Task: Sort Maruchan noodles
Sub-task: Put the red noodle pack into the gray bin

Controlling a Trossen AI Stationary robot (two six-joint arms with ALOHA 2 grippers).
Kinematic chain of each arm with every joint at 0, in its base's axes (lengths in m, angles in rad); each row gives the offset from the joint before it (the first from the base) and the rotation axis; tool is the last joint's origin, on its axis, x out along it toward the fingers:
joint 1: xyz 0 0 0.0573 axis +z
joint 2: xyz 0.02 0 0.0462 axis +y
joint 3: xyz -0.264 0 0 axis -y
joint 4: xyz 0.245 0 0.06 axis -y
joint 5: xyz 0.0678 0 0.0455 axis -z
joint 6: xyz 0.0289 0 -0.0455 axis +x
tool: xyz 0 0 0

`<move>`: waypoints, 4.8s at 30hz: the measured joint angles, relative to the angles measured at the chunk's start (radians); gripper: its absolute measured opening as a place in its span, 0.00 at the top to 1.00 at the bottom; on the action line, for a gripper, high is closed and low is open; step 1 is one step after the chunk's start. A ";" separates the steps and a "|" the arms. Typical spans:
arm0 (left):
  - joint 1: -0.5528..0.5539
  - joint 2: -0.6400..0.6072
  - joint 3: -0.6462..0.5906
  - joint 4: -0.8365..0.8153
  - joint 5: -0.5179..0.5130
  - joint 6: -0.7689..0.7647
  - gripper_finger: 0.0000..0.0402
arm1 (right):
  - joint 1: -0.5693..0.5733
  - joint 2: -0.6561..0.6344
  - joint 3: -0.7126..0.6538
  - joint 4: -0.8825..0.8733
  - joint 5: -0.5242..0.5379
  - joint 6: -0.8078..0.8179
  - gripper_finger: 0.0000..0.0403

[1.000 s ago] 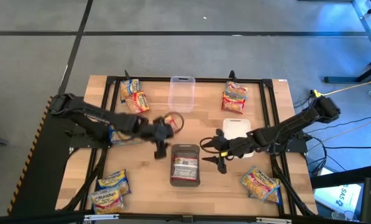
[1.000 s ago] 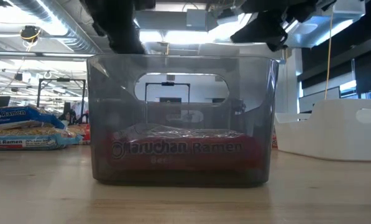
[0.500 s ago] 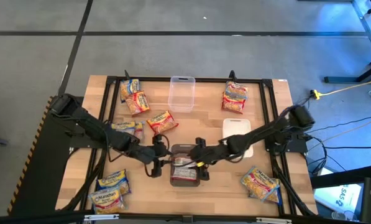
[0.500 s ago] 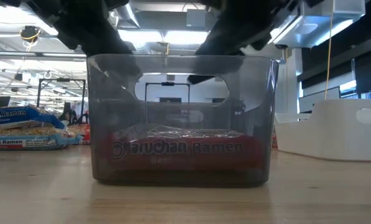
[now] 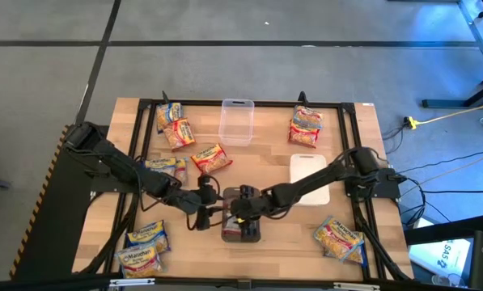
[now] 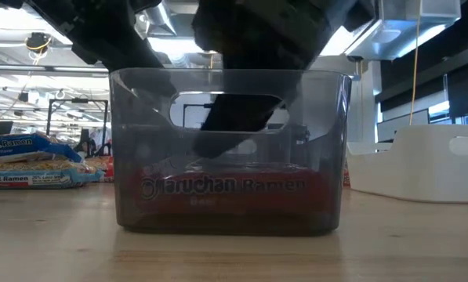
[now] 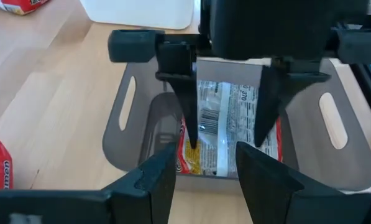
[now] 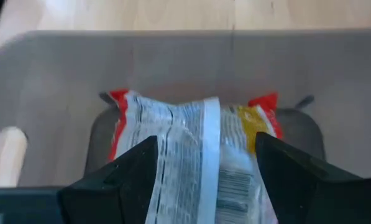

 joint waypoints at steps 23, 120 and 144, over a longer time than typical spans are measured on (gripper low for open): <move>0.000 0.000 0.000 -0.005 -0.037 0.001 0.61 | 0.000 0.077 0.005 0.016 0.017 -0.107 0.95; -0.214 0.609 0.302 0.239 -0.150 -0.322 0.61 | -0.061 -0.042 0.000 -0.288 -0.324 0.215 0.18; -0.216 0.610 0.301 0.233 -0.149 -0.326 0.61 | -0.060 -0.076 0.139 -0.357 -0.508 0.214 0.30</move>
